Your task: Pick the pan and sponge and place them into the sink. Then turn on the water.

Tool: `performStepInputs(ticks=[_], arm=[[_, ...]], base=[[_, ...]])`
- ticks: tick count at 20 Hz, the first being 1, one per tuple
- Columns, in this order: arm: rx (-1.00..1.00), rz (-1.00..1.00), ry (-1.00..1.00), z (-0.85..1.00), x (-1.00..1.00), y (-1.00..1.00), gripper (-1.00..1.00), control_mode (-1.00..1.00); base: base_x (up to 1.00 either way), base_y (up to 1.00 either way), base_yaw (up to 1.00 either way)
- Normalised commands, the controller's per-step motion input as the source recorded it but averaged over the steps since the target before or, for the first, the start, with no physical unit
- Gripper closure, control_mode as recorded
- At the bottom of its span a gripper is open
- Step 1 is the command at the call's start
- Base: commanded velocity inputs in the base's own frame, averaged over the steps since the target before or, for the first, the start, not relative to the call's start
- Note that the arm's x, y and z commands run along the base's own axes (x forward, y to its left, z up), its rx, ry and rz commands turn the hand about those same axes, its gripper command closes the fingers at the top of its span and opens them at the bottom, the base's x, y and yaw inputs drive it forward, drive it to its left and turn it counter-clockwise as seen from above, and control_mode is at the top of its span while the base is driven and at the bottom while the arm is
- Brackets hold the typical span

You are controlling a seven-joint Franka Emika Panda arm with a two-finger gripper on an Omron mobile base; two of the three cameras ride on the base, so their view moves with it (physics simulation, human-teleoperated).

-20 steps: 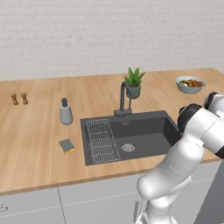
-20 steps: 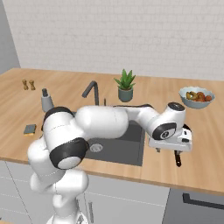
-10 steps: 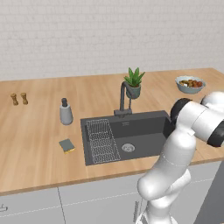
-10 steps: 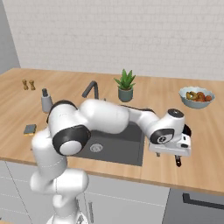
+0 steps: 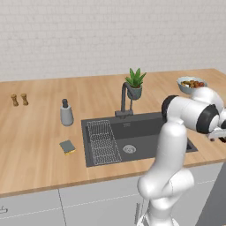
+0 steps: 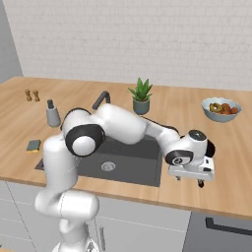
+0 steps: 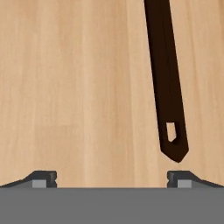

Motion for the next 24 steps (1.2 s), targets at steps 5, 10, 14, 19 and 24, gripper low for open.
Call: performStepInputs(ticks=[5, 10, 14, 19, 24], arm=[[0.04, 0.0, 0.02, -0.02, 0.2, -0.17, -1.0, -1.0], [0.0, 0.0, 0.05, 0.0, 0.25, -0.05, -1.0, -1.0], [0.0, 0.0, 0.04, -0.09, 0.34, -0.01, -1.0, -1.0], [0.01, 0.0, 0.03, -0.22, 0.32, -0.11, -1.0, -1.0], [0.0, 0.0, 0.01, -0.14, 0.21, -0.14, -1.0, -1.0]], base=[[0.0, 0.0, 0.0], [0.0, 0.0, 0.0], [0.0, 0.0, 0.0], [0.0, 0.0, 0.0], [0.0, 0.0, 0.0]])
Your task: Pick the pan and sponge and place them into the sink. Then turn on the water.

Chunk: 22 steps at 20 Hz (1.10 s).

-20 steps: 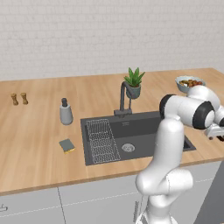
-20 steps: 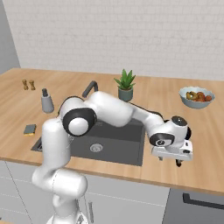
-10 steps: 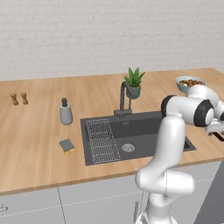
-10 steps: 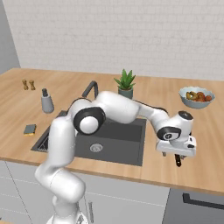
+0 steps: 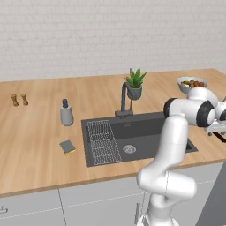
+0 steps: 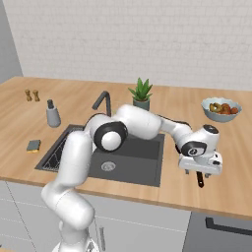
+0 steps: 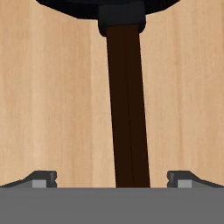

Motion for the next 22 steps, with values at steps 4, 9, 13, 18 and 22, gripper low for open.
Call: performStepInputs(ticks=[4, 9, 13, 18, 22], arm=[[0.0, 0.0, 0.01, -0.11, 0.15, -0.12, -1.0, -1.0], [0.0, 0.0, 0.06, -0.21, 0.06, 0.0, -1.0, -1.0], [0.0, 0.0, 0.06, -0.33, 0.0, 0.0, -1.0, -1.0], [0.0, 0.0, 0.02, -0.15, 0.01, 0.0, 1.0, -1.0], [0.0, 0.0, 0.0, 0.0, 0.0, 0.0, 1.0, -1.0]], base=[[0.0, 0.0, 0.0], [0.0, 0.0, 0.0], [0.0, 0.0, 0.0], [0.0, 0.0, 0.0], [0.0, 0.0, 0.0]])
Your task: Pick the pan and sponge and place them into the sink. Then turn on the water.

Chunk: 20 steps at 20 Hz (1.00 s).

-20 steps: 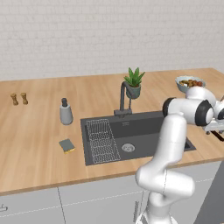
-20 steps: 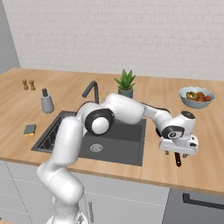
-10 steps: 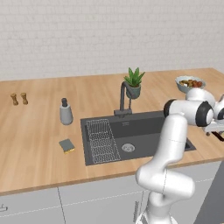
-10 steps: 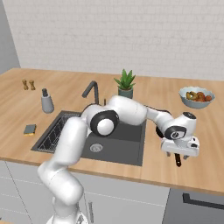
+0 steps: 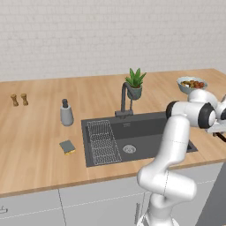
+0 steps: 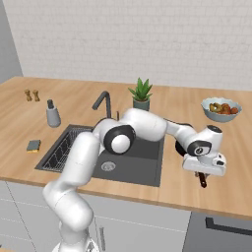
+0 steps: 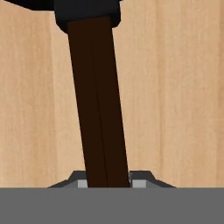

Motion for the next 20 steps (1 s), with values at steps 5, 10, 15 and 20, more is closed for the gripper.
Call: performStepInputs(ticks=[5, 10, 15, 20], arm=[[0.0, 0.0, 0.0, -0.02, -0.09, 0.0, 1.0, -1.0], [0.0, 0.0, -0.05, 0.0, -0.42, 0.27, 1.0, -1.0], [0.0, 0.01, -0.05, 0.2, -0.36, 0.55, 1.0, -1.0], [0.0, 0.04, 0.0, 0.53, -0.07, 0.5, 1.0, -1.0]], base=[[0.0, 0.0, 0.0], [0.0, 0.0, 0.0], [0.0, 0.0, 0.0], [0.0, 0.0, 0.0]])
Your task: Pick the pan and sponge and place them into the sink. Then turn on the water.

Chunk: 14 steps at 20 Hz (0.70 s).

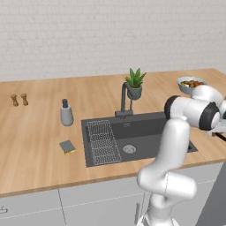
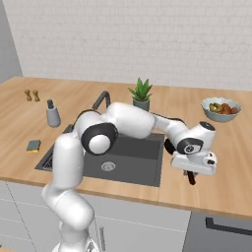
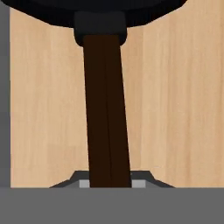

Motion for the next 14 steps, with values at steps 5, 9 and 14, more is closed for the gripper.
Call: performStepInputs(ticks=[5, 9, 14], arm=[[-0.01, 0.01, -0.1, 0.26, 0.0, 0.57, 1.0, -1.0], [-0.01, 0.07, -0.26, 0.13, 0.0, 0.65, 1.0, -1.0], [0.0, 0.15, -0.28, 0.04, 0.0, 0.62, 1.0, -1.0]], base=[[0.0, 0.0, 0.0], [0.0, 0.0, 0.0], [0.0, 0.0, 0.0]])
